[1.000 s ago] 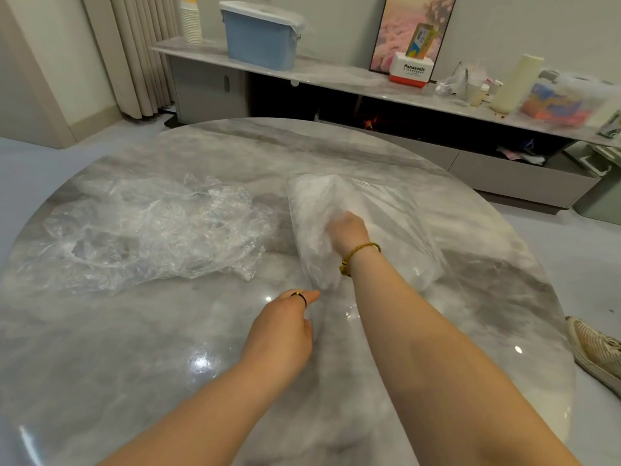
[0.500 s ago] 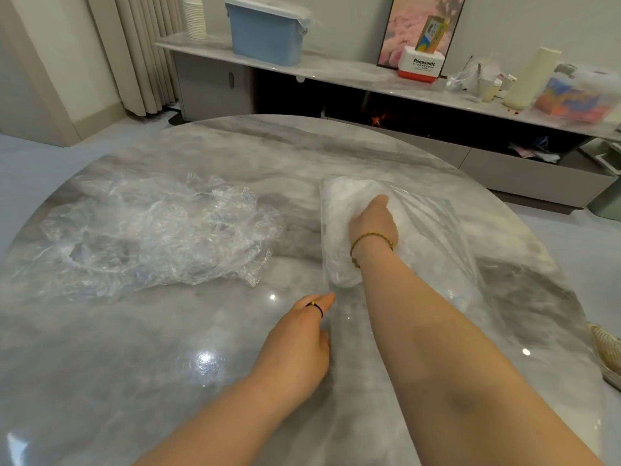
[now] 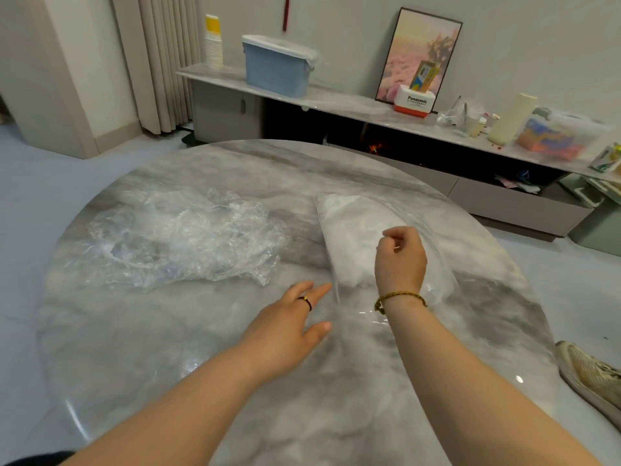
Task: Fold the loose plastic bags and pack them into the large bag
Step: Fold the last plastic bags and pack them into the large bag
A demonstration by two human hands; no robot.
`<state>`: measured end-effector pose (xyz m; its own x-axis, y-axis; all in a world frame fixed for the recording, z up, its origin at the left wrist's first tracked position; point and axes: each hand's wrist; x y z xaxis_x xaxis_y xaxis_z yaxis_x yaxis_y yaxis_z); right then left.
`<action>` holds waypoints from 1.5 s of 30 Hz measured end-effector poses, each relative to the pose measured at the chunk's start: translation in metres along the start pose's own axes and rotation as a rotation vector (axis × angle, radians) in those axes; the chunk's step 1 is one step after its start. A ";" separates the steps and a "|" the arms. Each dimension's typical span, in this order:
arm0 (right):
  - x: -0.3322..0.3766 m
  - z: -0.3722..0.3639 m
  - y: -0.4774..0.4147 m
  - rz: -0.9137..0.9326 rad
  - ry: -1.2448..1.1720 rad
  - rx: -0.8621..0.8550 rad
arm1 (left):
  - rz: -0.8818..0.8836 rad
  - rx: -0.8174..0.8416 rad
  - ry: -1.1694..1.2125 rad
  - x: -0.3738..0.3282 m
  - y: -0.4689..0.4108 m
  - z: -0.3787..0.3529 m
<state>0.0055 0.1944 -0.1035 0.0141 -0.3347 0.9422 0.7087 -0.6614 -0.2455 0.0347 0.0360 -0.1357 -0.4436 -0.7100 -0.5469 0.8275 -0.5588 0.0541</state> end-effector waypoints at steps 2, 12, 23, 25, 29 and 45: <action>0.011 0.000 0.016 0.103 -0.049 -0.063 | 0.024 -0.048 -0.070 0.009 0.005 0.009; 0.026 -0.070 0.066 0.440 0.524 0.669 | 0.402 -0.022 -0.415 0.105 0.056 0.046; 0.000 -0.145 0.066 0.528 1.011 0.695 | 0.557 0.123 -0.451 0.143 0.069 0.042; 0.001 -0.144 0.058 0.558 0.973 0.671 | 0.564 0.136 -0.458 0.144 0.068 0.042; 0.004 -0.139 0.049 0.705 0.704 0.430 | 0.562 0.131 -0.466 0.145 0.066 0.042; -0.030 -0.026 0.113 1.254 0.378 0.630 | -0.006 -0.570 -0.511 0.125 0.083 0.040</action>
<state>0.0668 0.1127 -0.1651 0.7324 -0.6792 0.0476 0.5579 0.5586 -0.6138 0.0344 -0.1162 -0.1666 -0.4376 -0.8952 -0.0838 0.8127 -0.3540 -0.4628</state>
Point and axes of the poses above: each hand's wrist, its own y-axis away from the middle knuckle, its own z-axis out of the back of the hand, x = y × z, and after that the axes turned 8 degrees about -y, right-handed
